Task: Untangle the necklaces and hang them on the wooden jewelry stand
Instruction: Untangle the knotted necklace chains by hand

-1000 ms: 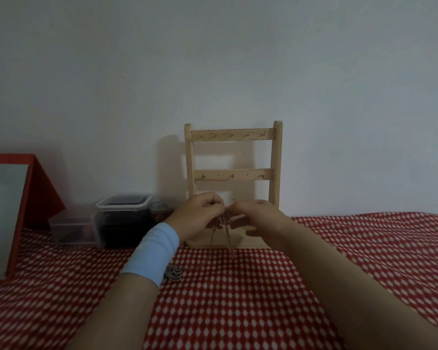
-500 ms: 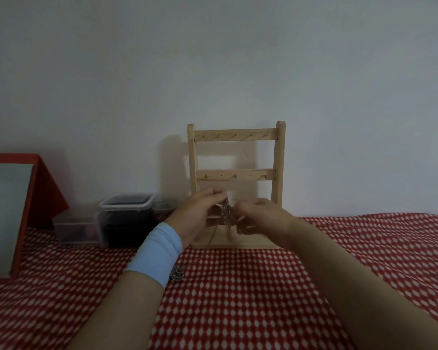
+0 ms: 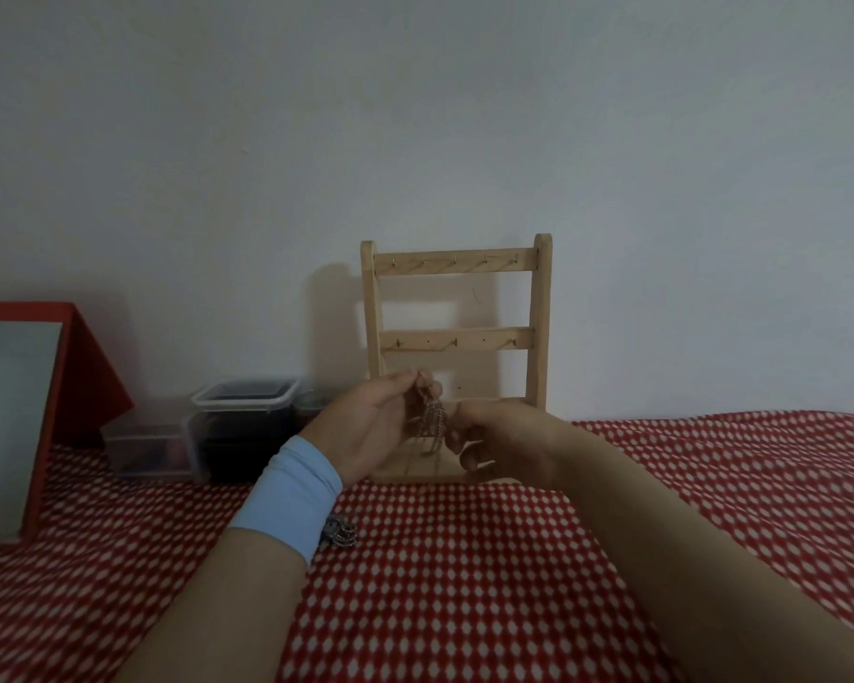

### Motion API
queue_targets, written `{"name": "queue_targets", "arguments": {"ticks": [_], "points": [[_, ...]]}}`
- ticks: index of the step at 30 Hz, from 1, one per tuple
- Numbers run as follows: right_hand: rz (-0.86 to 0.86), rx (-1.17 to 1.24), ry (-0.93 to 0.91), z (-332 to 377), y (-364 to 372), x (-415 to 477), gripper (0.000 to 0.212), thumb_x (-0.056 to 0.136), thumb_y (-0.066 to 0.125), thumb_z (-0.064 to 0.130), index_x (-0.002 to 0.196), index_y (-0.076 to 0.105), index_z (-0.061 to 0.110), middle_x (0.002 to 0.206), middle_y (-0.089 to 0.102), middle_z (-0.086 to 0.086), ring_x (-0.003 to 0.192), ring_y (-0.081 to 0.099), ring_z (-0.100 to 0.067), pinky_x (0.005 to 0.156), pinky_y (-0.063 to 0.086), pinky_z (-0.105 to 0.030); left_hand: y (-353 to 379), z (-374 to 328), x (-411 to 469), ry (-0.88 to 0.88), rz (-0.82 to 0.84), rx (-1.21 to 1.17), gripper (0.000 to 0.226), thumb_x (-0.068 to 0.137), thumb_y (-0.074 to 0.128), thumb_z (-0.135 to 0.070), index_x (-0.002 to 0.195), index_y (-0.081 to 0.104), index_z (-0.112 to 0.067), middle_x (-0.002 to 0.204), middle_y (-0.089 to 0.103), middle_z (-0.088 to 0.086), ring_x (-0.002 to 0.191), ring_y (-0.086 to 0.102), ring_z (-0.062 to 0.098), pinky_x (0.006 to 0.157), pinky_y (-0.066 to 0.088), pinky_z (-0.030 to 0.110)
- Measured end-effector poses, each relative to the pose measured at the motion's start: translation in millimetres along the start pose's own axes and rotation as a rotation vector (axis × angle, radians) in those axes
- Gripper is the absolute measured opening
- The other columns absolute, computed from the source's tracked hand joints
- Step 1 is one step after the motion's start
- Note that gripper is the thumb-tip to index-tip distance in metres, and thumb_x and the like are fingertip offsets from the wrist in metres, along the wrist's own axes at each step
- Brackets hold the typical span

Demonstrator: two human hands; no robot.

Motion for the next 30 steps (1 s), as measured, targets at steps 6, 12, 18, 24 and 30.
{"name": "queue_targets", "arguments": {"ticks": [6,12,18,24,30], "points": [[-0.139,-0.036,-0.027,3.3,-13.1,-1.2,0.014,0.090,0.062,0.024,0.088,0.069,0.011,0.076,0.062,0.003,0.068,0.055,-0.013,0.076,0.052,-0.033,-18.7,-9.4,-4.6,-0.079,-0.075,0.707,0.051,0.066,0.073,-0.053,0.084,0.073,-0.006,0.094,0.067,0.023,0.091,0.062,0.033,0.092,0.046,0.041],[-0.089,-0.097,-0.086,15.4,-2.2,-5.1,0.017,0.088,0.067,0.021,0.072,0.072,0.017,0.070,0.063,0.005,0.069,0.055,-0.014,0.078,0.051,-0.035,-1.1,-23.8,-5.1,0.042,-0.007,-0.034,0.029,0.085,0.063,-0.027,0.058,0.058,-0.017,0.074,0.053,0.003,0.066,0.048,0.014,0.068,0.043,0.027],[-0.138,-0.127,-0.117,16.0,-15.0,-5.6,0.014,0.091,0.066,0.025,0.085,0.072,0.014,0.077,0.065,0.003,0.072,0.058,-0.014,0.076,0.054,-0.033,3.5,-14.2,-16.2,-0.140,0.092,0.226,0.054,0.082,0.065,-0.037,0.127,0.062,-0.006,0.053,0.031,-0.008,0.053,0.033,0.008,0.062,0.039,0.020],[-0.129,-0.110,-0.068,5.9,-15.1,-3.1,0.016,0.091,0.067,0.026,0.087,0.074,0.012,0.082,0.067,0.000,0.076,0.059,-0.017,0.078,0.055,-0.034,11.0,-50.6,-11.0,0.140,0.033,0.235,0.027,0.086,0.058,-0.026,0.105,0.075,-0.018,0.078,0.060,-0.003,0.068,0.052,0.010,0.067,0.046,0.021],[-0.079,0.030,-0.072,3.4,-17.4,0.7,0.015,0.089,0.062,0.022,0.090,0.069,0.009,0.086,0.065,-0.004,0.077,0.062,-0.018,0.079,0.053,-0.037,13.6,-44.3,-11.8,0.054,0.024,0.092,0.028,0.093,0.052,-0.031,0.085,0.070,-0.011,0.050,0.041,-0.005,0.062,0.045,0.016,0.066,0.046,0.026]]}}
Point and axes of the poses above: each hand's wrist, its own x-axis towards the middle knuckle, its own y-axis out of the palm, z = x × y, the point moved 10 cm from there along x, towards the middle knuckle
